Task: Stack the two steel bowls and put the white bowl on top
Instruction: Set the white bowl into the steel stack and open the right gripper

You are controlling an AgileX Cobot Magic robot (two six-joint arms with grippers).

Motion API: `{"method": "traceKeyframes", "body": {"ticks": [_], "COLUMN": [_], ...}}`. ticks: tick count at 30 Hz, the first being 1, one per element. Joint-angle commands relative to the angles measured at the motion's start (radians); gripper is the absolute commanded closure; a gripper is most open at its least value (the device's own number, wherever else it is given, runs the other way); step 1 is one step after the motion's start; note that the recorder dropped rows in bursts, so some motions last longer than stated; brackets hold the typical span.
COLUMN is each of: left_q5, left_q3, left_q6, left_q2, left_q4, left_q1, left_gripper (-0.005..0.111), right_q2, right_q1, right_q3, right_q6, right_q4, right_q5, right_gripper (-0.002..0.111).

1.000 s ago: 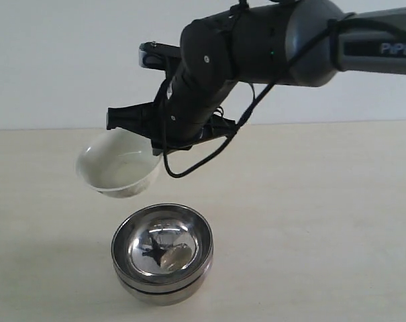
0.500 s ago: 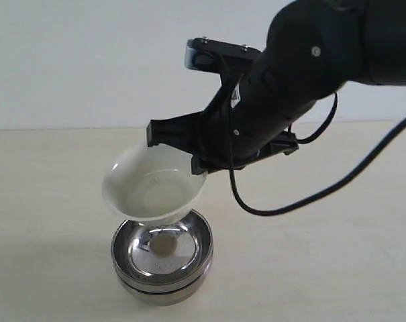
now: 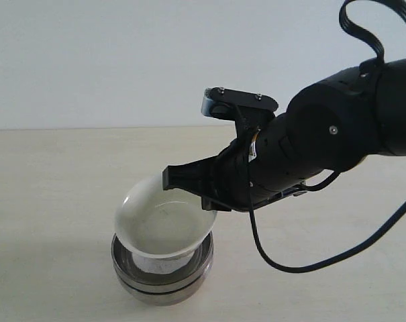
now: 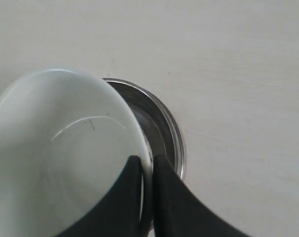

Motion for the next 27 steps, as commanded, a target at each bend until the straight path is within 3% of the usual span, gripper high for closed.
{"method": "traceKeyframes", "body": {"ticks": [1,27], "left_q5": [0.001,0.001], "left_q3": [0.004,0.004], "left_q6": [-0.008,-0.008], "left_q2": [-0.003,-0.003], "left_q4": [-0.006,-0.006], "left_q1": [0.003,0.003], "left_gripper": [0.103,0.103], "right_q2": [-0.012,0.108], "right_q1": [0.001,0.01], "right_q3": [0.006,0.006], "right_q6": [-0.006,-0.006], "right_q4": [0.018,0.055], "right_q5": [-0.046,-0.108], "right_gripper": [0.108,0.108]}}
